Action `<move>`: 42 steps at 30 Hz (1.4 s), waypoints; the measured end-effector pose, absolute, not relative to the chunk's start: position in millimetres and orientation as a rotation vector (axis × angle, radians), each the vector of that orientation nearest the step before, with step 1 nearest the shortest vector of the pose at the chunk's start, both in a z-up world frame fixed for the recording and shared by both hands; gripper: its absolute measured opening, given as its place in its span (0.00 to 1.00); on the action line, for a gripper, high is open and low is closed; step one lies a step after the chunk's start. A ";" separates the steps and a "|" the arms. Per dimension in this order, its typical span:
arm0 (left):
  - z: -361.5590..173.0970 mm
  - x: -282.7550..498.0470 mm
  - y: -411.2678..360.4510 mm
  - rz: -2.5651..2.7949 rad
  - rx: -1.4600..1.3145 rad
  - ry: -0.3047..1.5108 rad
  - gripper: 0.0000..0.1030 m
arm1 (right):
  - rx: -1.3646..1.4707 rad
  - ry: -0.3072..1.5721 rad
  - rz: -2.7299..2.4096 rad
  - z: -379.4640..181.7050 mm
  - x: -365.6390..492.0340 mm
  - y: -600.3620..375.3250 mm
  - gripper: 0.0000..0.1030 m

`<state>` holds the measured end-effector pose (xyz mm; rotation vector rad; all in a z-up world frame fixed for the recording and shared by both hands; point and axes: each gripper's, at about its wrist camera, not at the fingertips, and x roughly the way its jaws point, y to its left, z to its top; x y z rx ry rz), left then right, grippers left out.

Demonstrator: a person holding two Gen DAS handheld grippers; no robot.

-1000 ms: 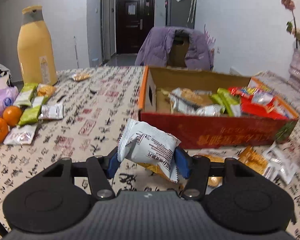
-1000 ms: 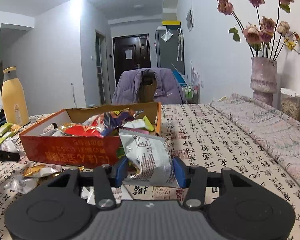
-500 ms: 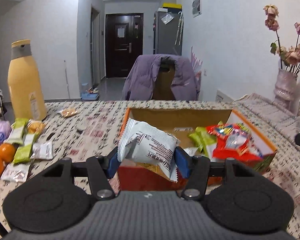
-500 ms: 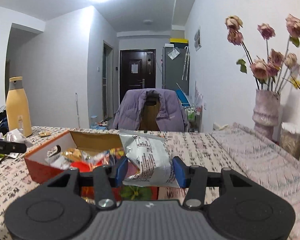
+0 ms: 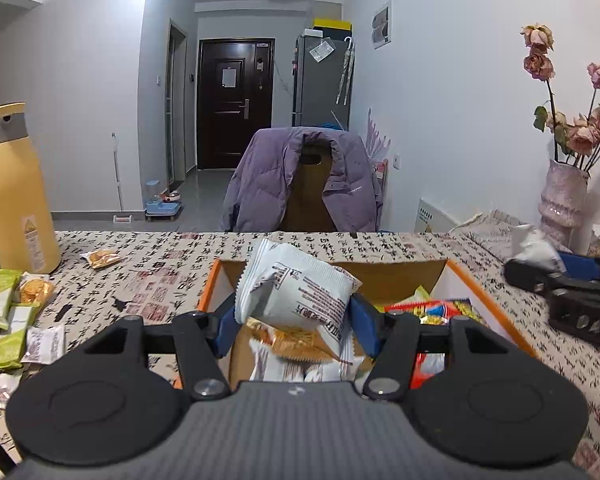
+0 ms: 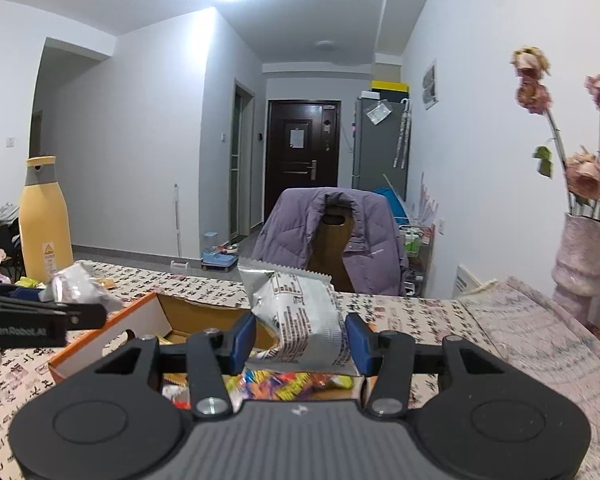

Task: Organize snacks
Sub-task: 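Carry both white sachets into the orange box and open both grippers, then move both grippers back above the snack pile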

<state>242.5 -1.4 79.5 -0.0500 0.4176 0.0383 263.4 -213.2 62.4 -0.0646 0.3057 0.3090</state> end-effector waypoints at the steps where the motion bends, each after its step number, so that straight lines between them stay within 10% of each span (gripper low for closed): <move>1: 79.7 246.9 -1.1 0.036 -0.056 0.416 0.57 | -0.069 0.309 0.310 62.3 267.6 -207.9 0.47; 25: 37.8 304.2 14.7 0.085 -0.115 0.471 0.61 | -0.029 0.396 0.331 25.8 322.6 -187.5 0.47; 30: 42.5 297.8 15.8 0.103 -0.117 0.422 0.87 | -0.015 0.381 0.303 26.1 319.5 -194.5 0.99; 32: 45.0 295.1 15.5 0.110 -0.130 0.415 1.00 | -0.002 0.389 0.290 25.7 320.4 -199.1 1.00; 42: 47.5 293.7 14.4 0.104 -0.141 0.405 1.00 | 0.051 0.409 0.269 22.8 326.2 -211.2 1.00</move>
